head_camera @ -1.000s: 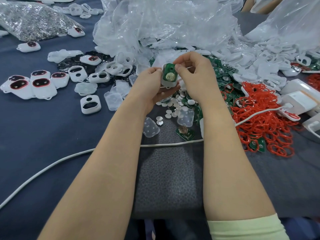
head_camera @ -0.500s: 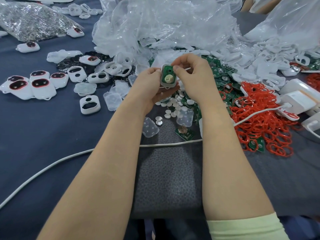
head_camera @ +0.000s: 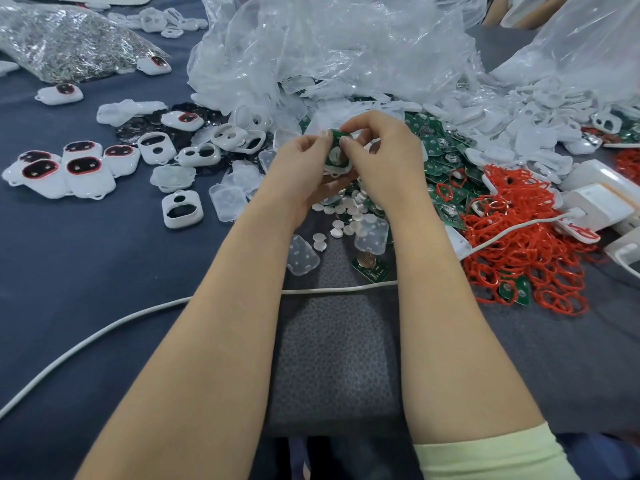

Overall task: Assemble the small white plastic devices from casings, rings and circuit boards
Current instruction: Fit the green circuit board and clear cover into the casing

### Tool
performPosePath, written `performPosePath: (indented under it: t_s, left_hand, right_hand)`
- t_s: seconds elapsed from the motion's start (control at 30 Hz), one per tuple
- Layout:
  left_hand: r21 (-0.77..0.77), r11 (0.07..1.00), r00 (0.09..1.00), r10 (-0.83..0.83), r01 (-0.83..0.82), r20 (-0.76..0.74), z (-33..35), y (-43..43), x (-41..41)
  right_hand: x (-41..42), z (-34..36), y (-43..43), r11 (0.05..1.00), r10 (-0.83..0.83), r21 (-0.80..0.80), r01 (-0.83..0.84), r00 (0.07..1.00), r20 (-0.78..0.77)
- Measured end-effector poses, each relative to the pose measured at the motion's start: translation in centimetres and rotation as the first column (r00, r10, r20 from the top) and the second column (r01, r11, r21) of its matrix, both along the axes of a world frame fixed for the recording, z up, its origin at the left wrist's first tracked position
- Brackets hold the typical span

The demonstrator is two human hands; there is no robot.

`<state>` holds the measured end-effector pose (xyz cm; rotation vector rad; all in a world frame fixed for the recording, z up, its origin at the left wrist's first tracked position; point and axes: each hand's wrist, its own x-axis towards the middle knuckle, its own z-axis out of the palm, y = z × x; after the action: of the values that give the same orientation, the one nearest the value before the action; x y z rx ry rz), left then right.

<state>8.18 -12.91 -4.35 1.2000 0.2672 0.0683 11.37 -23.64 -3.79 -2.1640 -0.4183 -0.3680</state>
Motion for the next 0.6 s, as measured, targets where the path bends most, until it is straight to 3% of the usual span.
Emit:
performPosePath:
  t_s: [0.6]
  left_hand:
    - [0.237,0.964,0.993,0.112,-0.118,0.042,0.8,0.2,-0.4]
  right_hand:
    - [0.0,-0.1,1.1,0.97,0.053,0.243,0.0,0.976,-0.212]
